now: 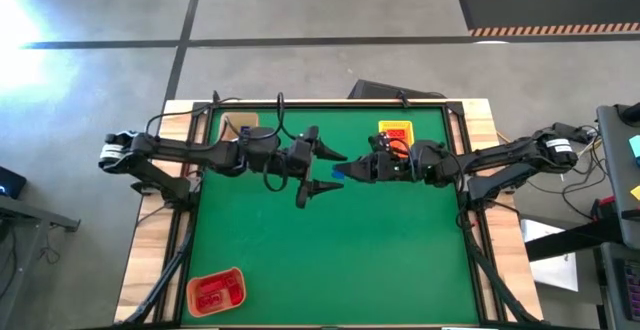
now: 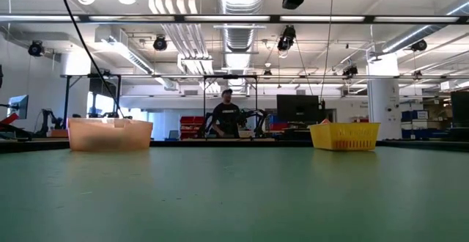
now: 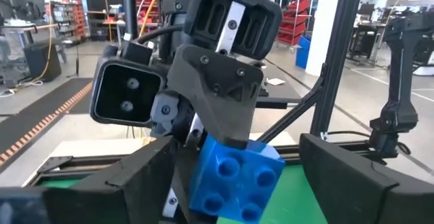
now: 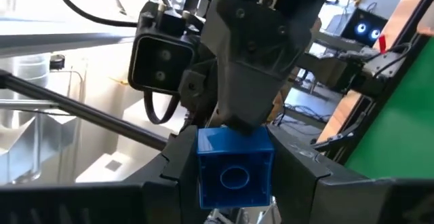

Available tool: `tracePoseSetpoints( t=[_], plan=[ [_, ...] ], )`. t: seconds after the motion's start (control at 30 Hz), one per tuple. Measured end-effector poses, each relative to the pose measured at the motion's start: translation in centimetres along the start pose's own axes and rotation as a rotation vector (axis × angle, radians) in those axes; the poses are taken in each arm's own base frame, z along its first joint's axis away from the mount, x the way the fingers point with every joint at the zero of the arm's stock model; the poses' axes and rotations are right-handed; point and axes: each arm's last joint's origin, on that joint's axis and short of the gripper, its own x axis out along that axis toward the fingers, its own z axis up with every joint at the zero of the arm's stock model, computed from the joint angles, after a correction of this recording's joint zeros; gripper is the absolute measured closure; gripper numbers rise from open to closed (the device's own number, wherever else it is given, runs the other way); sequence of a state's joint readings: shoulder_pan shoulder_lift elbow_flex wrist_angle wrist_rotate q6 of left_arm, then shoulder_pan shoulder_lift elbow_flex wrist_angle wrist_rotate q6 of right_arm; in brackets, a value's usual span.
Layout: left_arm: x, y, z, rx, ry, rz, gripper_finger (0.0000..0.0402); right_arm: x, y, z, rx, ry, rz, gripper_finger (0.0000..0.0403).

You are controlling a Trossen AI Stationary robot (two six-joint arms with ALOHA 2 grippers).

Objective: Sort & place blocks by color
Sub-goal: Put the blue game piece into the light orange bin

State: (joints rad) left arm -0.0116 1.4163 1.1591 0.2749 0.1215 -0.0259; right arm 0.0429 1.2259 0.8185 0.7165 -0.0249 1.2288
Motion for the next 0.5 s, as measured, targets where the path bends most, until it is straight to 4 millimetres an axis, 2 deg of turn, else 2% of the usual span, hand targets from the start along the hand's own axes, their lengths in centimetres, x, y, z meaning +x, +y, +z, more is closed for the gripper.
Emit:
tracePoseSetpoints(
  t=[0.2, 0.4, 0.5],
  plan=[
    [-0.01, 0.22, 0.07, 0.006, -0.009, 0.007, 0.0163, 0.01, -0.02, -0.01, 0.01, 0.002, 0.0, 0.0277],
    [-0.05, 0.37, 0.03, -0.016, -0.002, 0.009, 0.0251, 0.0, -0.02, 0.02, 0.012, -0.002, -0.001, 0.0274],
    [-0.08, 0.45, 0.0, -0.027, 0.002, 0.012, 0.0259, -0.01, -0.06, 0.08, 0.017, -0.005, -0.003, 0.0258]
  ],
)
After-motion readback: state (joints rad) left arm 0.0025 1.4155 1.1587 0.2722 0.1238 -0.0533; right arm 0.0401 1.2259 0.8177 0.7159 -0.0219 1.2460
